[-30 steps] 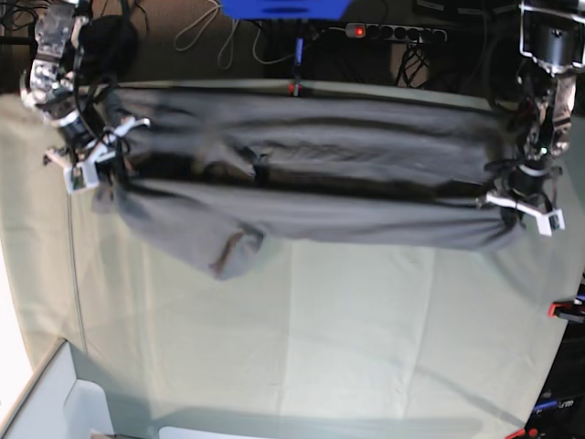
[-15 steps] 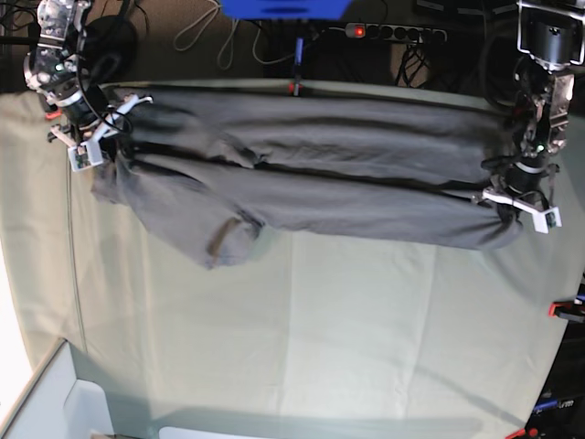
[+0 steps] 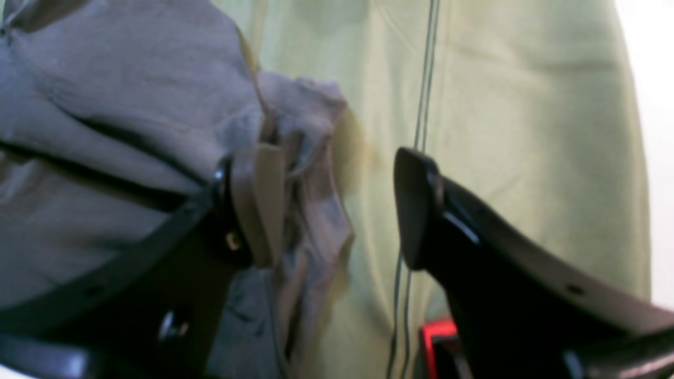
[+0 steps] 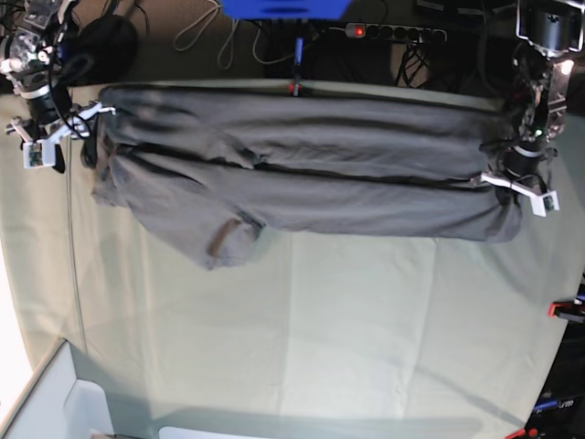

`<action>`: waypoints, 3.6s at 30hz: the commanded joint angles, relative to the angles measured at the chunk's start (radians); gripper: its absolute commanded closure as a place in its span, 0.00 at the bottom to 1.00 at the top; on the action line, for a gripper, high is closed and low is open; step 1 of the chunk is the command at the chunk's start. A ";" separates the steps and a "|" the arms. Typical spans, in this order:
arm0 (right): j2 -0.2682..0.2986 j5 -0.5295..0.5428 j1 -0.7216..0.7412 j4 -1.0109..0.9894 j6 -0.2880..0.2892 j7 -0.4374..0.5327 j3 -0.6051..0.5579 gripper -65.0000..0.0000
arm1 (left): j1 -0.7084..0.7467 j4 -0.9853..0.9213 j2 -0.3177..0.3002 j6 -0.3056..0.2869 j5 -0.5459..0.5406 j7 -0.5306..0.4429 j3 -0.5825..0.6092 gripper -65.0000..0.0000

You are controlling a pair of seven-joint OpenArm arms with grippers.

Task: Layout the t-shirt on the table in an organized manner, then fold the t-shirt properly

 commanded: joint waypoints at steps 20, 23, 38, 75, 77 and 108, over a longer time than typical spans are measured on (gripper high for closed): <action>0.027 0.010 0.318 0.021 0.007 -0.353 -0.245 0.48 | 0.029 0.015 0.000 0.001 -0.003 -0.023 -0.124 0.34; 0.025 0.010 0.320 0.021 0.007 -0.353 -0.268 0.48 | 0.049 0.017 -0.002 0.000 -0.003 -0.023 -0.133 0.26; 0.027 0.010 0.314 0.015 0.007 -0.352 -0.283 0.48 | -0.091 0.075 0.000 0.004 0.009 -0.023 -0.127 0.27; 0.086 0.009 0.611 -0.496 0.007 -0.344 -0.350 0.47 | -0.322 -0.321 0.040 -0.002 0.006 -0.024 0.017 1.00; 0.088 0.009 0.656 -0.559 0.007 -0.344 -0.350 0.47 | -0.322 -0.321 0.038 -0.002 0.006 -0.024 0.017 1.00; 0.054 0.012 0.361 -0.068 0.007 -0.345 -0.413 1.00 | -0.324 -0.312 0.036 -0.002 0.008 -0.024 0.017 1.00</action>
